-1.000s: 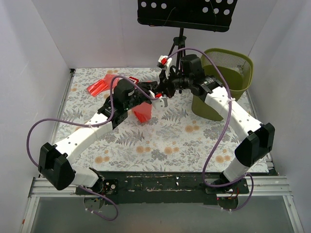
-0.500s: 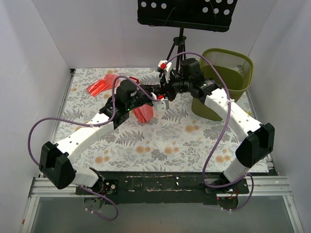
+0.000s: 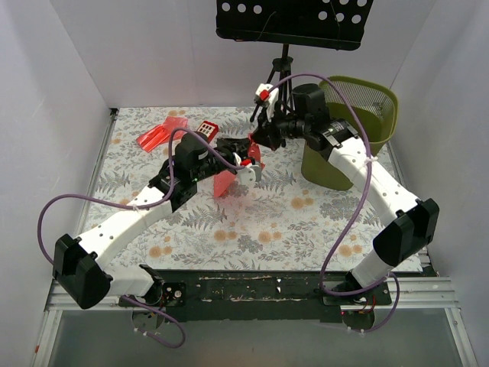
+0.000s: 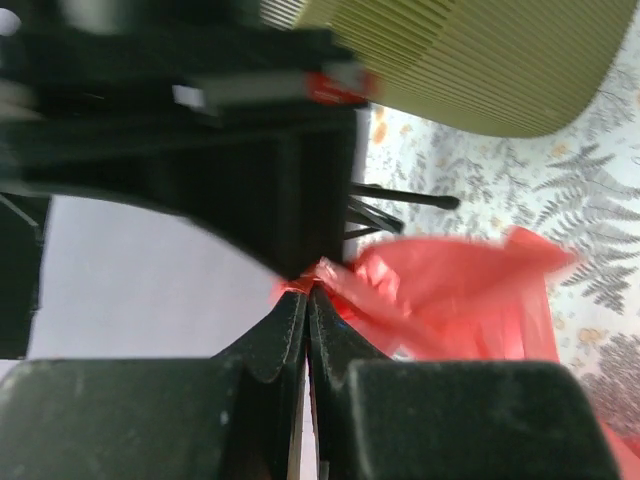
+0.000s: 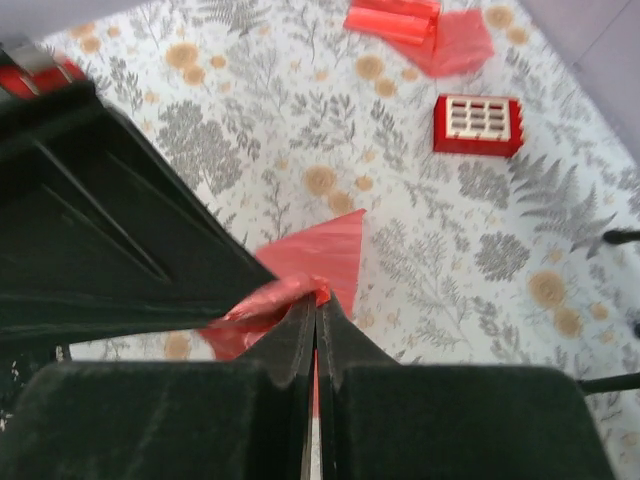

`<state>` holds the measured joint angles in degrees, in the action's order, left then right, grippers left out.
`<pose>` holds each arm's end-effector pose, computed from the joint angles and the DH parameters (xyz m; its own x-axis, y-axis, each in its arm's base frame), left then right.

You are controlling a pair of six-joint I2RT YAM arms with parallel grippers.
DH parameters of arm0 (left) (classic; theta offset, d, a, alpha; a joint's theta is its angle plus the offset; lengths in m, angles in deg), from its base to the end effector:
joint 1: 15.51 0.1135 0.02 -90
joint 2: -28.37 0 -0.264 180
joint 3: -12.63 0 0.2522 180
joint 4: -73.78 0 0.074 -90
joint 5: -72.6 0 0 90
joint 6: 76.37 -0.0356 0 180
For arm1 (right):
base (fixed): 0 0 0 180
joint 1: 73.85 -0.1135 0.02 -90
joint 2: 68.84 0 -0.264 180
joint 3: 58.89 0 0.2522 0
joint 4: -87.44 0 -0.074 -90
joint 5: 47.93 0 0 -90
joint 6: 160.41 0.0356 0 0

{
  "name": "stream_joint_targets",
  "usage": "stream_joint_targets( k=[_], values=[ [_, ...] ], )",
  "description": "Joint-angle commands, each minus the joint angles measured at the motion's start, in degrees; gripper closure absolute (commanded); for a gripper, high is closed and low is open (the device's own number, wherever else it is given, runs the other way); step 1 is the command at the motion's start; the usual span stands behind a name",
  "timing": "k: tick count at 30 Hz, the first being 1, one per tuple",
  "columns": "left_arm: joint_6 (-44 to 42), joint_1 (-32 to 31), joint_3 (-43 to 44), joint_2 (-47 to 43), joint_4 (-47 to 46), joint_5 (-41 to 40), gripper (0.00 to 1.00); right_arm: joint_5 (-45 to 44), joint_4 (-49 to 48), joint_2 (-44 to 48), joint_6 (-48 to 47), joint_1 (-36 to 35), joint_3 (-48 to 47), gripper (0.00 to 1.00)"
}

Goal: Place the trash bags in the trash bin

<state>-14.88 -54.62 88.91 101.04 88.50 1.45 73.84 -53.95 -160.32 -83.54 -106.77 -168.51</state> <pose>0.2245 -0.1974 0.3606 0.2710 0.3619 -0.8920 0.8121 0.4115 0.4137 0.2955 0.2136 0.4195 -0.0869 -0.2863 -0.9542 -0.9199 0.3908 -0.0335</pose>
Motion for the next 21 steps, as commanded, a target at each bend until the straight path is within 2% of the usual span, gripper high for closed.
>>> stream_joint_targets(
  k=[1, 6, 12, 16, 19, 21],
  values=[
    [0.30, -0.17, 4.97, -0.07, -5.16, -0.12, 1.00, 0.48, -0.41, 0.86, -0.59, -0.99, 4.79, 0.99],
    [0.74, 0.09, 3.49, 1.34, -6.93, -3.29, 1.00, 1.71, -0.32, 3.59, 0.11, -3.28, 6.82, 0.99],
    [0.30, 0.09, -3.27, -2.26, -1.30, -2.06, 1.00, 1.02, -1.99, 3.59, 2.84, -2.32, -0.81, 0.99],
    [-0.05, 0.09, -6.10, -5.07, 1.25, -1.28, 1.00, -2.14, -1.73, 2.98, 0.57, -2.14, -2.67, 0.99],
    [1.00, 0.09, -4.96, -5.78, -0.24, -1.97, 1.00, -5.49, -1.20, 2.98, -2.42, -1.79, -1.01, 0.99],
    [3.62, 0.00, -4.17, -6.48, -5.06, -3.73, 1.00, -6.10, -1.11, 3.24, -5.32, -1.70, -0.21, 0.99]
  ],
)
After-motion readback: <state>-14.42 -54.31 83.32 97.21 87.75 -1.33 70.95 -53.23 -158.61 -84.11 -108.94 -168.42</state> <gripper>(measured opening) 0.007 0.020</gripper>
